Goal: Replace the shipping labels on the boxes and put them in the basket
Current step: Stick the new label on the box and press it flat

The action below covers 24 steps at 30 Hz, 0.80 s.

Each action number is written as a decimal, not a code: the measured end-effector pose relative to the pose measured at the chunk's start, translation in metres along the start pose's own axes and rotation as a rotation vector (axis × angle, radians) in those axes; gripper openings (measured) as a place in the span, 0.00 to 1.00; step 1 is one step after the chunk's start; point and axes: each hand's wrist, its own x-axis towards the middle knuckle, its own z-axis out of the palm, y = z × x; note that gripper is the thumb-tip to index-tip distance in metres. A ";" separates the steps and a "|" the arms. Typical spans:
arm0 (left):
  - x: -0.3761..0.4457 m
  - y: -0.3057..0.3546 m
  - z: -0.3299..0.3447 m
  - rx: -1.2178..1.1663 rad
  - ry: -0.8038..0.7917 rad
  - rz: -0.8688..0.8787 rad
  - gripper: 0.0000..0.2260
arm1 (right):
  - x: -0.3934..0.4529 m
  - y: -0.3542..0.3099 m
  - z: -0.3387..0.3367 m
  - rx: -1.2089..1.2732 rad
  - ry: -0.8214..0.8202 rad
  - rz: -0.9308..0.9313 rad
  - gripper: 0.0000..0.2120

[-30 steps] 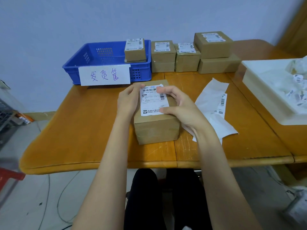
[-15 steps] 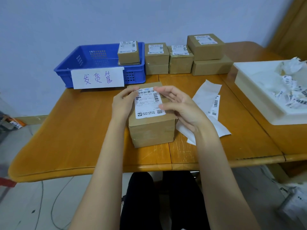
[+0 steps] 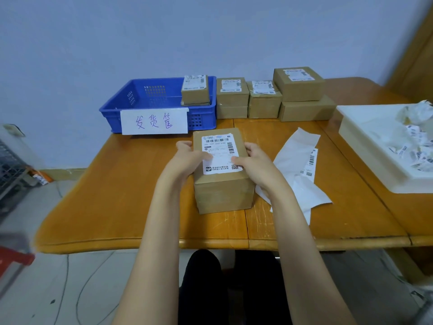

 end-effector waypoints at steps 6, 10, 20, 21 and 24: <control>-0.021 0.001 -0.005 0.196 -0.060 -0.054 0.42 | -0.009 0.000 -0.003 -0.186 0.023 0.030 0.32; -0.028 0.005 -0.011 0.240 -0.073 -0.040 0.37 | -0.014 -0.018 -0.004 -0.282 0.011 -0.020 0.27; -0.013 0.052 -0.093 0.107 0.191 0.167 0.12 | 0.030 -0.101 0.041 -0.093 0.003 -0.258 0.23; -0.004 0.058 -0.103 0.105 0.218 0.169 0.16 | 0.040 -0.111 0.048 -0.084 0.008 -0.275 0.23; 0.025 0.079 -0.129 0.090 0.283 0.181 0.20 | 0.074 -0.138 0.066 -0.017 0.027 -0.295 0.21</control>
